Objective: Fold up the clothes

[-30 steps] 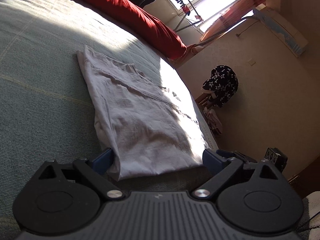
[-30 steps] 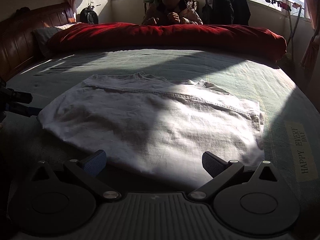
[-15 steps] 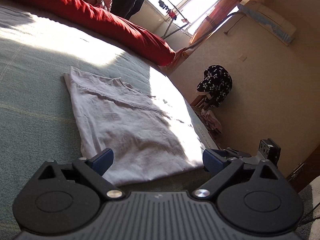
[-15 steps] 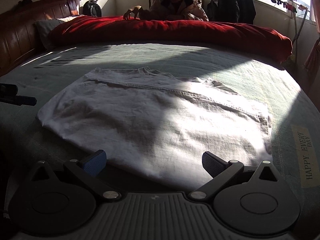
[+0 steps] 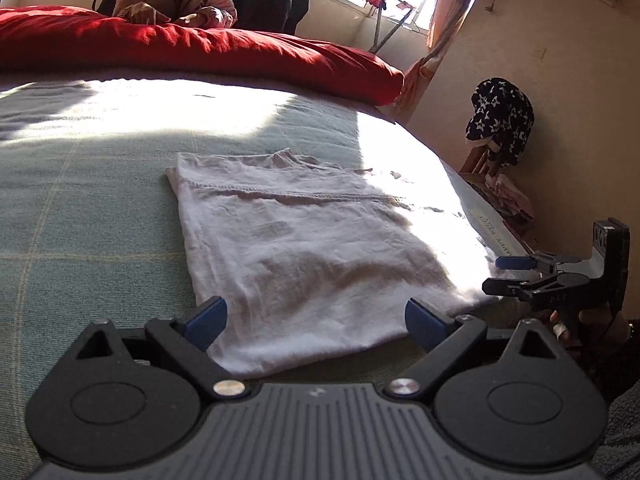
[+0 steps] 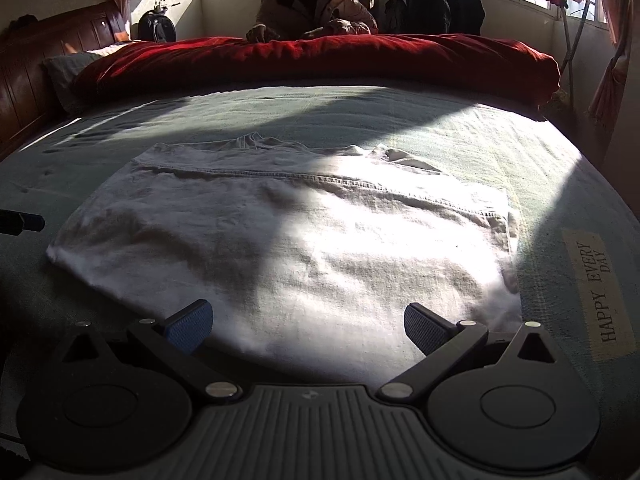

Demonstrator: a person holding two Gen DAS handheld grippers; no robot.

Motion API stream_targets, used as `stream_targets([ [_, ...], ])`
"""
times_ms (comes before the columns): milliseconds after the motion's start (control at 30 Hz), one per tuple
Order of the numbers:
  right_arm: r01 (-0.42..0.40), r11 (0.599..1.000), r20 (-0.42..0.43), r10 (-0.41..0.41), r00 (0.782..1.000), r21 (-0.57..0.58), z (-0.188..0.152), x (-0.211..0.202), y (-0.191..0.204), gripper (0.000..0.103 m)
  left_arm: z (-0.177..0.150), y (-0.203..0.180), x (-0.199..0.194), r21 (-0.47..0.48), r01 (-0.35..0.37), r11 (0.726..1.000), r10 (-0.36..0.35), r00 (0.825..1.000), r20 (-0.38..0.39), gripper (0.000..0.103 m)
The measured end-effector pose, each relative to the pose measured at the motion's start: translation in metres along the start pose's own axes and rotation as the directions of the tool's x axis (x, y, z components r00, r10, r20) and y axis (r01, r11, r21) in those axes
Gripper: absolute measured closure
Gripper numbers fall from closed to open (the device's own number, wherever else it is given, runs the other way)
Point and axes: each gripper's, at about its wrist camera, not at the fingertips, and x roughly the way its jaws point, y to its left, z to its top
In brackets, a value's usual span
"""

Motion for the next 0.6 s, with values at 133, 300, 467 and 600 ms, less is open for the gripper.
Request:
stream_targets([
  [133,0.008,0.999,-0.004,-0.008,1.0,0.034,-0.005,0.007,-0.011,0.0,0.006,-0.034,0.03,0.141,-0.11,0.984,0.114,0.993,-0.016,0.007],
  [300,0.01,0.999,-0.046,-0.008,0.999,0.045,-0.02,0.012,-0.022,0.0,-0.006,-0.052,0.067,0.176,-0.196,0.965,0.213,0.974,-0.078,0.007],
  [467,-0.004,0.999,-0.044,0.006,0.999,0.045,-0.043,-0.002,-0.036,0.0,-0.022,-0.058,0.069,0.105,-0.244,0.964,0.253,0.964,-0.08,0.007],
  [600,-0.03,0.995,-0.004,0.031,1.0,0.095,-0.05,-0.016,-0.052,0.0,-0.019,-0.065,0.061,0.022,-0.267,0.963,0.268,0.962,-0.055,0.006],
])
